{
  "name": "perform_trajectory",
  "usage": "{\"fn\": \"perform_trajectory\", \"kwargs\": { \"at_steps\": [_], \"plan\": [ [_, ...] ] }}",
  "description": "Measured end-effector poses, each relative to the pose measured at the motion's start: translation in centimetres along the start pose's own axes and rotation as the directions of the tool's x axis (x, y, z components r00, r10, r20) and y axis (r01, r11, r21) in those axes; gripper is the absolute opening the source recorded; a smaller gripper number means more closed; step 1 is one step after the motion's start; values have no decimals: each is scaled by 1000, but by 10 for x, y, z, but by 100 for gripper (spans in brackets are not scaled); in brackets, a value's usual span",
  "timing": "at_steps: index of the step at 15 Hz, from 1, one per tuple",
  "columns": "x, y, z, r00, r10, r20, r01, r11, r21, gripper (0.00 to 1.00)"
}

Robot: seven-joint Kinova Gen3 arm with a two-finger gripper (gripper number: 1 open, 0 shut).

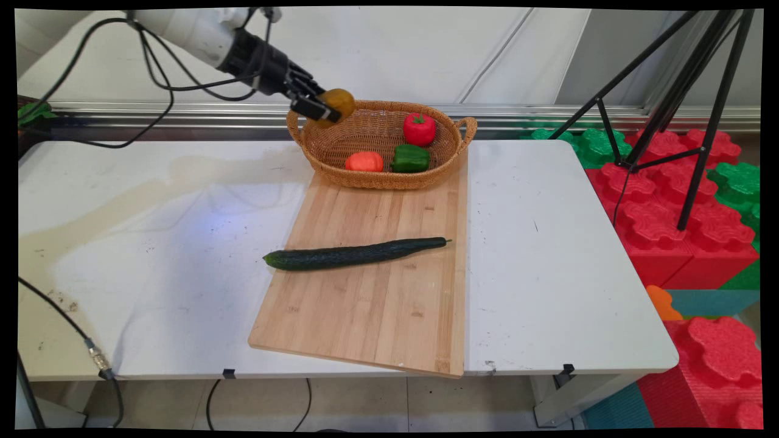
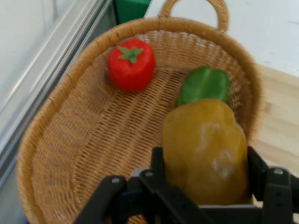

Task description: Place the picked object on the cutting board

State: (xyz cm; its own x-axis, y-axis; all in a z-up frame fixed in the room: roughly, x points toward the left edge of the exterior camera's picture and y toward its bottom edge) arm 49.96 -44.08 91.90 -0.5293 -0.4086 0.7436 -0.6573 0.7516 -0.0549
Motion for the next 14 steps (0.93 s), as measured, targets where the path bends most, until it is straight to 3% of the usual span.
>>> {"fn": "perform_trajectory", "kwargs": {
  "at_steps": [7,14],
  "plan": [
    [-32,38,-36,997,44,59,-38,994,-100,0],
    [-64,68,-17,987,81,137,-56,982,-179,0]
  ]
}}
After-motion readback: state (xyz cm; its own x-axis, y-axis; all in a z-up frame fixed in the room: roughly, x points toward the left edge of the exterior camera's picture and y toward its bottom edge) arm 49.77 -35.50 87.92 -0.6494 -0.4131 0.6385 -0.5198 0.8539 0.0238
